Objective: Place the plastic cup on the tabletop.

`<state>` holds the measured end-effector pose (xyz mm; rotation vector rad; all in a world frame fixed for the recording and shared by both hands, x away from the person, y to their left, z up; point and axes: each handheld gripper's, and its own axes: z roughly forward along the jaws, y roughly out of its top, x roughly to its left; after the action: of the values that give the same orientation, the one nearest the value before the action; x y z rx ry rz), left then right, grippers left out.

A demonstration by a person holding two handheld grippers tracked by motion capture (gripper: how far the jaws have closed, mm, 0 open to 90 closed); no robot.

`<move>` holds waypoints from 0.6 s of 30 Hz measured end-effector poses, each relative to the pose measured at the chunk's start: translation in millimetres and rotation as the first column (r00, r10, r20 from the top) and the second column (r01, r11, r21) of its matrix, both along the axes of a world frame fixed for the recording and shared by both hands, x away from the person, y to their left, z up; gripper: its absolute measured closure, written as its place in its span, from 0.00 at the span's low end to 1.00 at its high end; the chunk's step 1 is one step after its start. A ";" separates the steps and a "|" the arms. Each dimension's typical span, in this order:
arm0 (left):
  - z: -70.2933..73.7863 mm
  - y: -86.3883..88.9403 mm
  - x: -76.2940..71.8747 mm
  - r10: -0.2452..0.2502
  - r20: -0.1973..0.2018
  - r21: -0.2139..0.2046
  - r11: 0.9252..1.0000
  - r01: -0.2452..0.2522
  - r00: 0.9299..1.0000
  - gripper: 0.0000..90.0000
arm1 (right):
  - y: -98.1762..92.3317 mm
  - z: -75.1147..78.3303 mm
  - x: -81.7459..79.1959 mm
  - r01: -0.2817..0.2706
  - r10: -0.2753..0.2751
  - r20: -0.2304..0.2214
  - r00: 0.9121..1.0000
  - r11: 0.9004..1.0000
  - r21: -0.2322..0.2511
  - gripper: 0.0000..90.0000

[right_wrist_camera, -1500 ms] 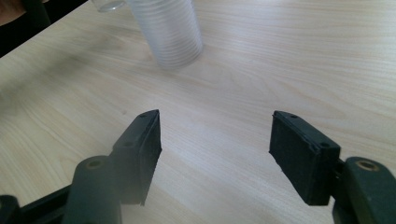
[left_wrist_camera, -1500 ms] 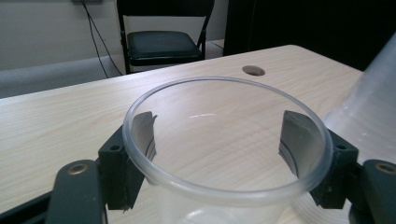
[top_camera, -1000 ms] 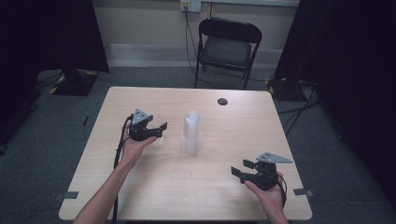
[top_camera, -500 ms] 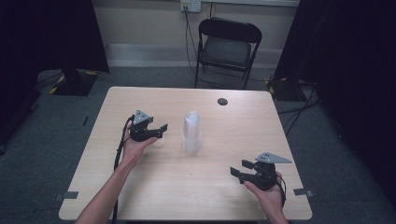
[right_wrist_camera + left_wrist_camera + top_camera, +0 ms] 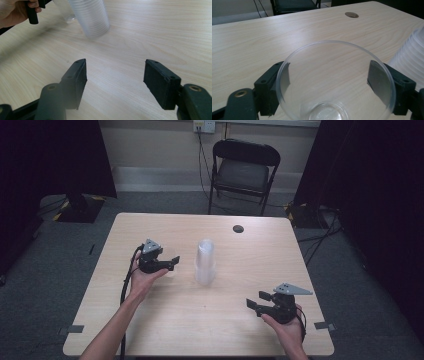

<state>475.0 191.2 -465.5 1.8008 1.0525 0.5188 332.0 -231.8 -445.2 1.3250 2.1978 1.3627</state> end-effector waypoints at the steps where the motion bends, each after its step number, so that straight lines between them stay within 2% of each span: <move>1: 0.0 0.0 0.0 0.000 0.000 0.000 1.000 0.000 1.000 0.19 | 0.1 0.1 -0.1 -0.001 0.001 0.001 1.000 1.000 0.000 0.39; 2: -0.6 -0.1 -0.2 -0.003 -0.007 -0.009 1.000 0.003 1.000 0.18 | 0.1 0.1 -0.1 -0.001 0.001 0.001 1.000 1.000 0.000 0.39; 4: -3.2 -0.2 0.0 -0.023 -0.034 0.002 1.000 0.023 0.999 0.18 | 0.0 0.1 -0.2 0.000 0.000 0.001 1.000 1.000 0.000 0.39; 9: -5.2 -0.2 0.8 -0.035 -0.056 -0.005 0.999 0.035 0.998 0.18 | 0.1 0.2 -0.4 -0.001 0.001 0.001 1.000 1.000 0.001 0.39; 12: -7.4 1.6 1.0 -0.033 -0.086 -0.003 0.999 0.033 0.996 0.18 | 0.1 1.0 -1.0 -0.003 0.003 0.004 1.000 1.000 0.001 0.39; 17: -6.9 1.8 -0.3 -0.034 -0.091 0.013 0.999 0.035 0.995 0.18 | -0.1 0.2 -0.7 -0.003 0.003 0.001 1.000 1.000 0.001 0.39; 18: -6.2 0.6 -3.3 -0.026 -0.072 0.035 0.999 0.028 0.997 0.18 | -0.1 0.4 -0.8 -0.003 0.003 0.001 1.000 1.000 0.001 0.39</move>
<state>471.6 191.8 -471.7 1.8748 1.0715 0.4631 331.2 -231.8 -444.8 1.3216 2.2000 1.3647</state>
